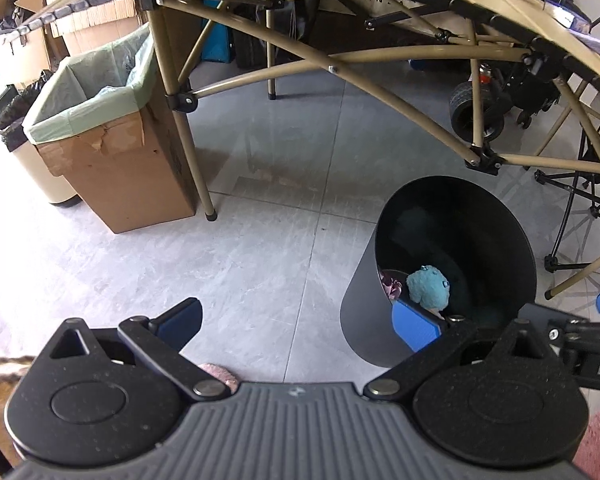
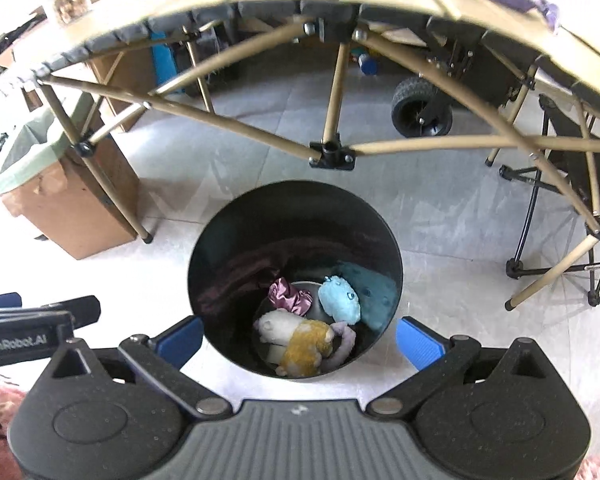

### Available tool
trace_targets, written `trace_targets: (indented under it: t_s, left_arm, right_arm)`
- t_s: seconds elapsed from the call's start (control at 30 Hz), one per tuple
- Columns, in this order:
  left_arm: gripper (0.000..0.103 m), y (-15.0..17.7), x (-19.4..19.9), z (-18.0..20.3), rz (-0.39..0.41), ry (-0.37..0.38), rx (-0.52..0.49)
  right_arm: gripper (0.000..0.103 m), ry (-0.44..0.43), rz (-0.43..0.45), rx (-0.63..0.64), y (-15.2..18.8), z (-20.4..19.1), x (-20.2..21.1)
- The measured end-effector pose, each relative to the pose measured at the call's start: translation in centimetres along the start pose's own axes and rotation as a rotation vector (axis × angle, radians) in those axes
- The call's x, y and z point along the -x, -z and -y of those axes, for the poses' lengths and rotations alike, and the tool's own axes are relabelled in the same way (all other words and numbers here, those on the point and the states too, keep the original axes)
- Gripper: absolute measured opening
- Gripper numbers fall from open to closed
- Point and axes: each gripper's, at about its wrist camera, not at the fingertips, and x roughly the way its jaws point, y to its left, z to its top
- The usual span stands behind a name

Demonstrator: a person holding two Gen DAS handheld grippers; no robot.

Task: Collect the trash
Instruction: 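Raise both open tools from the bin back toward the table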

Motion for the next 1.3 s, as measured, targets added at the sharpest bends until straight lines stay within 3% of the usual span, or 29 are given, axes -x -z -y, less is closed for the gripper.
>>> trace_targets:
  t_s: [0.3,0.6,0.8,1.07,1.3]
  left_arm:
    - [0.103,0.2,4.1,0.6,0.083,0.017,-0.019]
    - [0.103,-1.6,8.8,2.5,0.218,0.064,-0.034]
    - [0.103,-4.2,10.9,4.6,0.298,0.100,-0.032]
    - [0.103,-8.5,12.0,7.6,0.377,0.126,-0.060]
    - [0.103,-13.2,11.7,9.7,0.430,0.118,-0.096]
  right_arm:
    - [0.103,-0.007,0.108,0.002,0.7,0.3,5.4]
    - [0.103,-0.004,0.323,-0.034,0.1,2.6,11.9]
    - [0.103,0.026,0.483,-0.084,-1.1,5.2,14.6]
    - [0.103,0.049,0.620,-0.152,-4.0,9.1,15.9]
    - [0.103,-0.003,0.769,-0.257,-7.2,12.4,15.3]
